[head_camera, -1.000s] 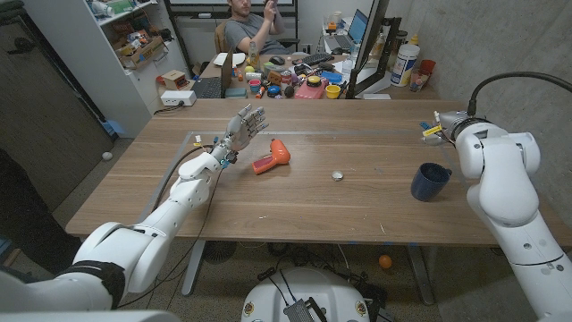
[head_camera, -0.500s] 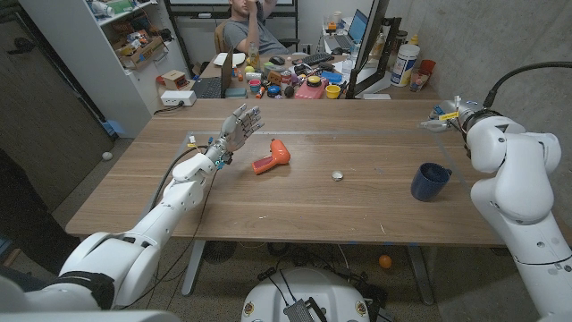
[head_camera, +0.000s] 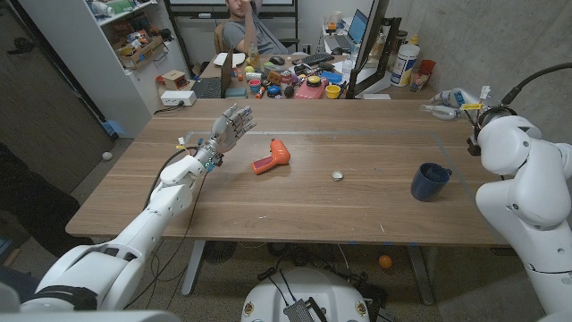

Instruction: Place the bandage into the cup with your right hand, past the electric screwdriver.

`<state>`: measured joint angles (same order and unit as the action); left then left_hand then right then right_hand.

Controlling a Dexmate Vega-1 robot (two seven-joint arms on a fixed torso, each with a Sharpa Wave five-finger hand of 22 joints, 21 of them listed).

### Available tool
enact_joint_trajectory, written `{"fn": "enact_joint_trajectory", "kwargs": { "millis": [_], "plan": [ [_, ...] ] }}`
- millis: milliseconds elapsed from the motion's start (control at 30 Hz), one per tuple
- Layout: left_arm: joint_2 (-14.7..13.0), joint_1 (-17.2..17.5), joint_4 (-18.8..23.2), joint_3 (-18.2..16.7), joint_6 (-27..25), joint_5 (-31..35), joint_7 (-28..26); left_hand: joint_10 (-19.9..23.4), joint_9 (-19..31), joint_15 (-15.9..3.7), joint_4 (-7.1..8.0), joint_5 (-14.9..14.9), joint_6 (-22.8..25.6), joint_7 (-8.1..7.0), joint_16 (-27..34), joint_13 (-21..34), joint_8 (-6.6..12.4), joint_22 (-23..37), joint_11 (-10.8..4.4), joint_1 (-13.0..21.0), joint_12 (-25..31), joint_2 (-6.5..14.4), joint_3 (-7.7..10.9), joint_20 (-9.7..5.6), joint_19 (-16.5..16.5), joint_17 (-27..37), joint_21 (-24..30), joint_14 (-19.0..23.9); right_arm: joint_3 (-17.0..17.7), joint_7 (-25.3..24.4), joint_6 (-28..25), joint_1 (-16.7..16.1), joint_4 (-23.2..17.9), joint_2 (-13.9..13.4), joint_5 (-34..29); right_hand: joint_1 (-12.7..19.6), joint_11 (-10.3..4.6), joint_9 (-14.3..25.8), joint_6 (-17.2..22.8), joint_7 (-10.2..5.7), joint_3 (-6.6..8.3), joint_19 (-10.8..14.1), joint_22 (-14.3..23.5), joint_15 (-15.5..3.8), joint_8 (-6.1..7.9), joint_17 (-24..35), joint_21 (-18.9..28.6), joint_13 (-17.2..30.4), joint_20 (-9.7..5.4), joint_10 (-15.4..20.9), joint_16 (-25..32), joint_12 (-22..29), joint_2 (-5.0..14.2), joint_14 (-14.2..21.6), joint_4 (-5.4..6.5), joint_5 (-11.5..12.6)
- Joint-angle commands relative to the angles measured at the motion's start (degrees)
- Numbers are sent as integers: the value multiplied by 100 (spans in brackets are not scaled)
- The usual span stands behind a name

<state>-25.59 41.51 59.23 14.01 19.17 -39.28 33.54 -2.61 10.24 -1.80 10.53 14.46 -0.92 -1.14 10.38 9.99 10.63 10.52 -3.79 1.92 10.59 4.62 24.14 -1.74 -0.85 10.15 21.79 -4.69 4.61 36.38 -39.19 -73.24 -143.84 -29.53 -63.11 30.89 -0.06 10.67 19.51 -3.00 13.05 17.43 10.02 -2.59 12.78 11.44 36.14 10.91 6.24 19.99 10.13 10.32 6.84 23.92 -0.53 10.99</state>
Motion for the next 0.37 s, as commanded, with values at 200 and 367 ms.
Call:
{"fn": "enact_joint_trajectory", "kwargs": {
  "millis": [200,367],
  "plan": [
    [-529,614,617,-201,204,-336,89,-11,18,-54,-12,41,1,9,15,28,23,18,-8,-45,38,463,-20,-209,58,16,-17,-45,86,-2058,-448,-748,-431,-155,1680,-158,-51,8,-120,-38,2,-107,17,-8,-131,-21,-138,-17,46,-722,3,-59,11,-313,56,-28],
    [-547,673,454,-253,497,-385,233,-12,18,-45,-12,41,3,18,14,28,24,18,-1,-45,38,463,-21,-209,59,16,-20,-46,19,-2736,-331,-907,-414,-313,2103,-196,-119,9,-135,-39,6,-102,20,26,-147,-20,-159,-24,70,-850,21,-47,40,-336,74,-35]
  ]
}}
